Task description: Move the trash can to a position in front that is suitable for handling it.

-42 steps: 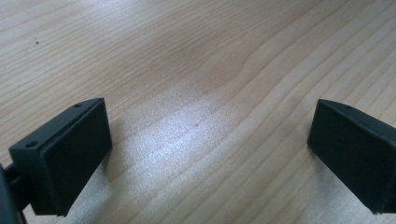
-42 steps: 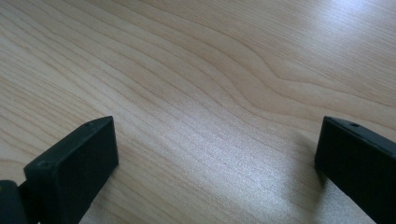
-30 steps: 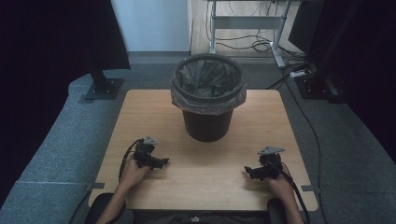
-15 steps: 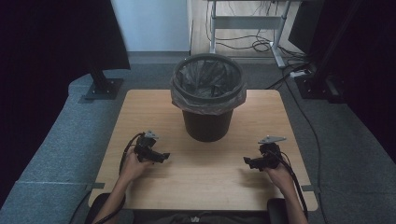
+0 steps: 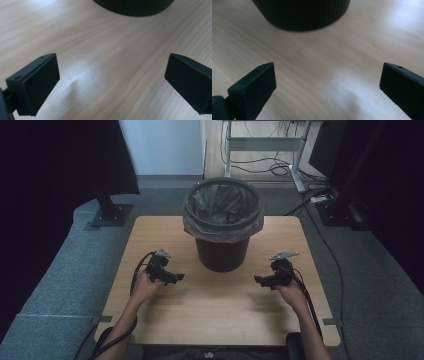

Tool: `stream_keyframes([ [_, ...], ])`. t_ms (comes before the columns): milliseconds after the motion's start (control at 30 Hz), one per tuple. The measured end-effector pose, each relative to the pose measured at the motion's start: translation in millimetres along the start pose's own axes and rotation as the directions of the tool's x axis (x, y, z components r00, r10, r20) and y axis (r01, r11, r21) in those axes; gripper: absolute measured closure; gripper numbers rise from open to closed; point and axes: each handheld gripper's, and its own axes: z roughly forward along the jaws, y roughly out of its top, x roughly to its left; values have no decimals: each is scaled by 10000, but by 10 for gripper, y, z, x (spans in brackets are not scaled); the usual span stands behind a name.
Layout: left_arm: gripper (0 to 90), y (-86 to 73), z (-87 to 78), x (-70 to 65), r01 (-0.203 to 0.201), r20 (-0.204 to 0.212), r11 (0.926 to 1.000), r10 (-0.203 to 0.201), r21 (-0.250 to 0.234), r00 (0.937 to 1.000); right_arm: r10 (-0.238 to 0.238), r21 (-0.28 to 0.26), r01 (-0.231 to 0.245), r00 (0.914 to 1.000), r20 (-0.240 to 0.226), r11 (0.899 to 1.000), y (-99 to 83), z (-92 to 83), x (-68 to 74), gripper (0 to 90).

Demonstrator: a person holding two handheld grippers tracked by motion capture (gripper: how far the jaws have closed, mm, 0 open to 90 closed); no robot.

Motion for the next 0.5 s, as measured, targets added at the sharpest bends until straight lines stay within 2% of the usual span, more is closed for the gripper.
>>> stream_keyframes([
  [167,0,161,-5,74,-17,-120,9999,15,-125,9999,-35,-229,36,10000,77,9997,232,59,-46,0],
  [367,0,325,2,153,125,-95,9992,-129,-377,9999,-28,-394,30,10000,47,9992,381,154,-96,0],
  [400,0,358,3,168,142,-116,9990,-147,-435,9998,152,-395,-156,9998,-98,9991,422,196,-123,0],
  [500,0,454,6,212,96,-158,9981,-106,-607,9998,224,-276,-227,9997,-114,9994,481,256,-169,0],
])
